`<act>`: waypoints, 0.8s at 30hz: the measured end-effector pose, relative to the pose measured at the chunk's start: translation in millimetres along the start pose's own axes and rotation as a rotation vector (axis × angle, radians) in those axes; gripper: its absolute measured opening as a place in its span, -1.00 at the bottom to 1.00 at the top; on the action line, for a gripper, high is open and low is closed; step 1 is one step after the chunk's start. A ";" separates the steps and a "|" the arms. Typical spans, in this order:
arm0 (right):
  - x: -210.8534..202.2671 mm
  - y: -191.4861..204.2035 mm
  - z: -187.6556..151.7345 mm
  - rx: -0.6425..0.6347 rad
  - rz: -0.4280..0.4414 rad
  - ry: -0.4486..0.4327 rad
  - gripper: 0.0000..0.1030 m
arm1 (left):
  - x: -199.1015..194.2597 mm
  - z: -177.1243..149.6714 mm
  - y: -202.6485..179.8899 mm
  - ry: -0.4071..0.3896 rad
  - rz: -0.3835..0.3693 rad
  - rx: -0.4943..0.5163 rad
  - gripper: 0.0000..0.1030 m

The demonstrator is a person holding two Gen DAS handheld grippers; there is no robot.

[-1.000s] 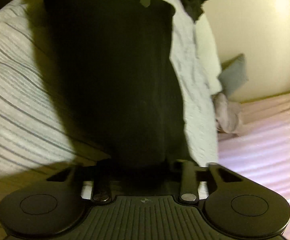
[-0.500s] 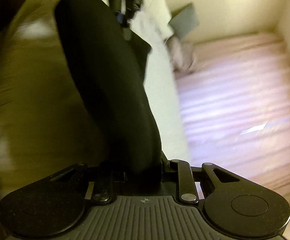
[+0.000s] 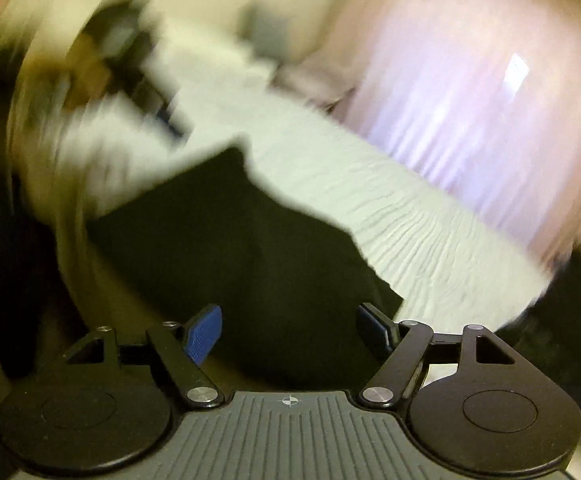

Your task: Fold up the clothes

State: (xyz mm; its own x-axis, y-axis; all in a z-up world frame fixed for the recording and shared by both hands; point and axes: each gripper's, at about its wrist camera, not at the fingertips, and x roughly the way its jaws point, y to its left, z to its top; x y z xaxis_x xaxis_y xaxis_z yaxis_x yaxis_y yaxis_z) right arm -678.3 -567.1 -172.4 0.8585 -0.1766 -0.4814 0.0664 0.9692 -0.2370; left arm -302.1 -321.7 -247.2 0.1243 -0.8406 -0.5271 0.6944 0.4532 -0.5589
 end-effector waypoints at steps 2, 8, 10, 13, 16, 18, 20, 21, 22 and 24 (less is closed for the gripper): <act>6.1 -18.5 7.2 0.146 0.028 -0.023 0.43 | 10.0 6.0 -4.6 0.012 -0.001 0.017 -0.45; 44.5 -83.2 10.5 0.346 0.112 0.070 0.43 | 61.7 14.6 -10.6 0.089 0.010 0.035 -0.40; 62.9 -117.2 10.8 0.407 0.168 0.117 0.43 | 74.5 15.1 -8.5 0.102 0.018 0.044 -0.49; 95.4 -148.8 19.5 0.555 0.239 0.166 0.42 | 85.2 11.7 -2.4 0.109 0.036 0.064 -0.80; 131.5 -172.9 27.2 0.666 0.292 0.234 0.26 | 83.6 5.9 5.7 0.097 0.033 0.064 -0.85; 147.2 -175.9 30.8 0.657 0.330 0.277 -0.84 | 76.3 2.9 6.6 0.061 0.020 0.078 -0.88; 150.9 -176.7 37.7 0.601 0.326 0.275 -0.89 | 73.1 2.5 7.3 0.028 0.003 0.084 -0.88; 147.8 -178.5 41.1 0.583 0.316 0.257 -0.89 | 73.9 2.8 8.4 0.020 0.000 0.082 -0.88; 141.8 -182.5 43.7 0.583 0.303 0.225 -0.89 | 79.0 3.4 10.6 0.026 0.006 0.073 -0.88; 149.7 -188.3 40.8 0.585 0.288 0.206 -0.89 | 95.7 4.0 13.2 0.058 0.029 0.055 -0.87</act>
State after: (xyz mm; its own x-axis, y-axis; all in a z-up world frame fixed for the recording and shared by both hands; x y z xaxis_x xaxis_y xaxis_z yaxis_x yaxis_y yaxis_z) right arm -541.6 -769.0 -165.4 0.7725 0.1294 -0.6217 0.1633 0.9056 0.3914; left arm -278.2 -397.4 -302.4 0.1049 -0.8081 -0.5796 0.7294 0.4587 -0.5075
